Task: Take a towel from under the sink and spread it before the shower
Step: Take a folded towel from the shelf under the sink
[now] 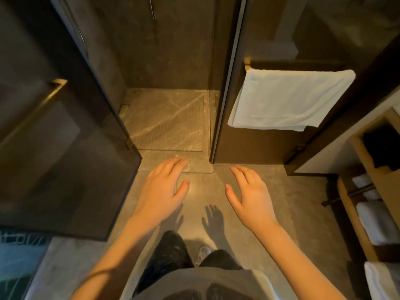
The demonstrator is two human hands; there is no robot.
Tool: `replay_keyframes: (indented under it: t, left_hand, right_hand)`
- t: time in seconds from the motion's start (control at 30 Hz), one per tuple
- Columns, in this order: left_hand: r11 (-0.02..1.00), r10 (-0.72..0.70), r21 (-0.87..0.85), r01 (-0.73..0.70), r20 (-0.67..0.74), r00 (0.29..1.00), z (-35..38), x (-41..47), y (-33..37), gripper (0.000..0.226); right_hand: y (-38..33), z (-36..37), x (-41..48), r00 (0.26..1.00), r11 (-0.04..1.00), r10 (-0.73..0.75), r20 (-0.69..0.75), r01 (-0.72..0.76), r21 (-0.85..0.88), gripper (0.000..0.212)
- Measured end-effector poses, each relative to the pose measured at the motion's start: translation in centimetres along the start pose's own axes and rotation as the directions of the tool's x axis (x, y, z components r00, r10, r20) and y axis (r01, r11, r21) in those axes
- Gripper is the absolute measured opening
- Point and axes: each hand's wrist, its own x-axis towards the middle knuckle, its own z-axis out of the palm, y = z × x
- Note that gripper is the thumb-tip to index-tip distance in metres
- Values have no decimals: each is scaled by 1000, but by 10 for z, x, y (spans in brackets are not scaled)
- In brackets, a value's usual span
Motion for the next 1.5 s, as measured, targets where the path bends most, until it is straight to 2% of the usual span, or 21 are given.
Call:
replay_keyframes:
  t: [0.13, 0.23, 0.37, 0.47, 0.57, 0.73, 0.97, 1.03, 1.1, 1.2, 1.33, 1.4, 1.5]
  left_hand:
    - [999, 48, -17, -47, 97, 994, 9, 60, -14, 51]
    - [984, 172, 5, -176, 185, 968, 19, 106, -26, 50]
    - [931, 361, -52, -360, 254, 897, 23, 171, -32, 50]
    - [858, 513, -132, -496, 269, 815, 27, 215, -30, 51]
    - [761, 648, -208, -614, 298, 701, 36, 250, -19, 51]
    - [586, 795, -289, -757, 387, 467, 64, 269, 20, 56]
    - [372, 878, -467, -802, 457, 141, 97, 218, 89, 52]
    - [314, 884, -500, -807, 465, 55, 104, 200, 107, 52]
    - [276, 886, -531, -801, 464, -3, 114, 183, 124, 52]
    - [264, 886, -526, -808, 464, -13, 128, 158, 149, 50]
    - [196, 917, -510, -838, 398, -28, 151, 126, 187, 48]
    - [205, 909, -459, -864, 417, -6, 163, 111, 211, 51]
    - [296, 899, -454, -840, 430, 84, 178, 89, 246, 53]
  right_hand:
    - [10, 12, 40, 994, 994, 110, -3, -110, -17, 48]
    - [12, 21, 62, 967, 967, 252, -31, -253, -41, 51]
    - [8, 23, 80, 889, 894, 443, -112, -448, -20, 54]
    - [1, 21, 85, 789, 802, 591, -170, -598, 13, 54]
    - [-9, 19, 81, 681, 705, 698, -220, -708, 41, 54]
    - [-24, 13, 52, 498, 542, 813, -302, -837, 76, 53]
    - [-47, 12, -18, 179, 255, 903, -390, -955, 152, 51]
    - [-52, 11, -39, 103, 191, 910, -401, -964, 185, 52]
    - [-53, 10, -60, 45, 145, 908, -416, -966, 213, 53]
    - [-46, 6, -90, -18, 94, 900, -436, -968, 233, 53]
    - [-15, -2, -138, -44, 67, 900, -434, -969, 236, 50]
    - [6, -11, -165, -11, 91, 913, -407, -969, 229, 49]
    - [40, -26, -202, 73, 173, 895, -440, -966, 192, 48]
